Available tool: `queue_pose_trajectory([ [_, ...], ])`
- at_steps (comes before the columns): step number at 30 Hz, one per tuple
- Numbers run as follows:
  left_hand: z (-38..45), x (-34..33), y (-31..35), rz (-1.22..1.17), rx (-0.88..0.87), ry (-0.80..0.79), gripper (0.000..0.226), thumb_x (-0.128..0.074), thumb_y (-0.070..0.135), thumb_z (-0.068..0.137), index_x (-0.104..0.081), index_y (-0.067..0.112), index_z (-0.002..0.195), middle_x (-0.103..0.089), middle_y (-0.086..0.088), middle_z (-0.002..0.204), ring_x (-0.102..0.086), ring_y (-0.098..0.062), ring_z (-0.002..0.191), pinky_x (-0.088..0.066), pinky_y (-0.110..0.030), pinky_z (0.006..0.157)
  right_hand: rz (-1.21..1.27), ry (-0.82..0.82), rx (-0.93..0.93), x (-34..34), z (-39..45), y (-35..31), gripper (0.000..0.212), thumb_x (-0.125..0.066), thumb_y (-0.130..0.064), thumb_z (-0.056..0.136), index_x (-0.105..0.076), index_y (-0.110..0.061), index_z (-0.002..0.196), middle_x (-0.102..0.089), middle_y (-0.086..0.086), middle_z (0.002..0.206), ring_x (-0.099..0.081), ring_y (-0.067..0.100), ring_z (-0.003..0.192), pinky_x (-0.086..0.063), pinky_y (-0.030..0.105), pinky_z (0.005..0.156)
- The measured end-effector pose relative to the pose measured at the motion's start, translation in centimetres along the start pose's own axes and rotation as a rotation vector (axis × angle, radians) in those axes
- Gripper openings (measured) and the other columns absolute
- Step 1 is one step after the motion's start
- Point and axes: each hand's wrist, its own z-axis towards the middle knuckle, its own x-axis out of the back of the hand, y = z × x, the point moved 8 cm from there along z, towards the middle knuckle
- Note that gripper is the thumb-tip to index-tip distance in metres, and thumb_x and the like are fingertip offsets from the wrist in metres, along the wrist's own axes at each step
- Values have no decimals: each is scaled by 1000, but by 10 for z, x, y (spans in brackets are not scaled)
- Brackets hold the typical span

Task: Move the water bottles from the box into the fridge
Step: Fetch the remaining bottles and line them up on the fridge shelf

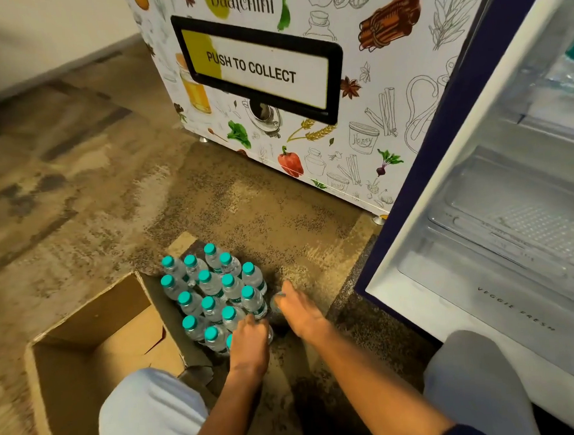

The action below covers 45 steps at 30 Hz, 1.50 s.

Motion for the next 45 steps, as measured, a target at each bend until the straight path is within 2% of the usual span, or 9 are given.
queue_pose_trajectory([
  [5,2,-3,3,-158,-16,-99,39,-58,17,94,-53,15,132,-51,-15,130,-55,-29,116,-49,-36,97,49,14,-87,6,-28,16,19,-39,-25,102,-44,-14,116,-57,13,104,-56,24,89,-48,40,74],
  [10,6,12,22,-160,-95,-179,36,-62,28,90,-56,12,121,-54,-16,126,-57,-30,113,-50,-37,94,138,-62,-213,26,-58,35,18,-44,-17,94,-50,-20,110,-59,16,112,-58,26,90,-43,33,65],
  [14,9,35,47,-157,-202,-170,36,-62,30,87,-57,13,117,-55,-14,121,-58,-29,108,-52,-38,90,245,-160,-312,37,-78,59,21,-63,-13,85,-59,-26,101,-54,4,117,-58,23,99,-52,32,82],
  [17,11,60,67,-150,-281,-147,33,-62,29,86,-55,14,114,-56,-14,118,-59,-31,105,-53,-39,87,238,-138,-314,67,-88,76,19,-73,-13,85,-64,-27,96,-44,-2,119,-53,19,108,-46,27,90],
  [24,4,134,118,-191,-474,-83,28,-61,30,79,-56,13,101,-59,-11,102,-60,-30,93,-55,-41,79,237,9,-231,168,-106,95,24,-77,-15,80,-66,-29,96,-46,-6,108,-51,15,101,-46,25,84],
  [31,-7,198,172,-9,-678,-4,37,-67,37,79,-55,19,109,-61,-9,109,-61,-28,94,-55,-38,79,183,95,-174,257,-138,96,34,-83,-20,72,-69,-17,102,-58,-7,96,-57,10,85,-41,13,63],
  [38,-39,262,225,113,-876,57,37,-69,34,81,-60,18,113,-65,-2,106,-63,-20,90,-53,-26,74,168,151,-144,327,-180,99,32,-83,-24,72,-71,-16,101,-69,-2,98,-64,14,87,-56,27,77],
  [41,-56,288,249,155,-968,86,37,-71,33,81,-62,16,113,-66,-2,109,-63,-18,92,-57,-30,83,157,193,-142,363,-199,99,29,-82,-24,71,-73,-16,98,-71,-3,94,-66,13,84,-56,27,77],
  [45,-77,331,277,177,-1038,147,35,-72,35,81,-64,16,108,-65,-2,102,-62,-19,87,-57,-33,80,183,274,-170,422,-229,102,25,-82,-22,71,-76,-17,94,-74,-3,90,-67,10,77,-56,25,72],
])
